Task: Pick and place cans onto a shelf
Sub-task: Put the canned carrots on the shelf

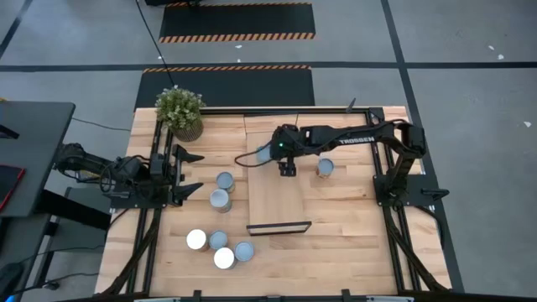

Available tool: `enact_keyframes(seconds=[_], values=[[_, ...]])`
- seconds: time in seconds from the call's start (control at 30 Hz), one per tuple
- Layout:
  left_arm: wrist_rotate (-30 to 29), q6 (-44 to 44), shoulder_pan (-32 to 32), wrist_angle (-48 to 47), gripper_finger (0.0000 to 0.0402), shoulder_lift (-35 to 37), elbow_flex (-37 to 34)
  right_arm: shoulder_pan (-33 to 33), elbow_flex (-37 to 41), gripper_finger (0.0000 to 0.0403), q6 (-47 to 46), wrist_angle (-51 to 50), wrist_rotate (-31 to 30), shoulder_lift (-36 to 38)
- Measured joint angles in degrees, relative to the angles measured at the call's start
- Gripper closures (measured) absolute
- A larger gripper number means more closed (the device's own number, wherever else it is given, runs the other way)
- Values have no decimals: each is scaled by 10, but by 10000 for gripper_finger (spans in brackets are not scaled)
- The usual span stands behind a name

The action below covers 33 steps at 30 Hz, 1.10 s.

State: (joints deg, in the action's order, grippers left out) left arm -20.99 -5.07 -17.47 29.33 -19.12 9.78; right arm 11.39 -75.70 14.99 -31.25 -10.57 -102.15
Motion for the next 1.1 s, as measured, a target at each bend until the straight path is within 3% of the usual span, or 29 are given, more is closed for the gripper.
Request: enact_keyframes(seconds=[0.13, 0.73, 1.1], values=[[0, 3, 0, 0, 5, 0, 0, 3, 0, 55, 32, 29, 42, 0], [0, 0, 0, -1, 5, 0, 0, -22, 0, 55, 136, 89, 42, 0], [0, -1, 0, -1, 5, 0, 0, -66, 0, 55, 306, 93, -52, 0]])
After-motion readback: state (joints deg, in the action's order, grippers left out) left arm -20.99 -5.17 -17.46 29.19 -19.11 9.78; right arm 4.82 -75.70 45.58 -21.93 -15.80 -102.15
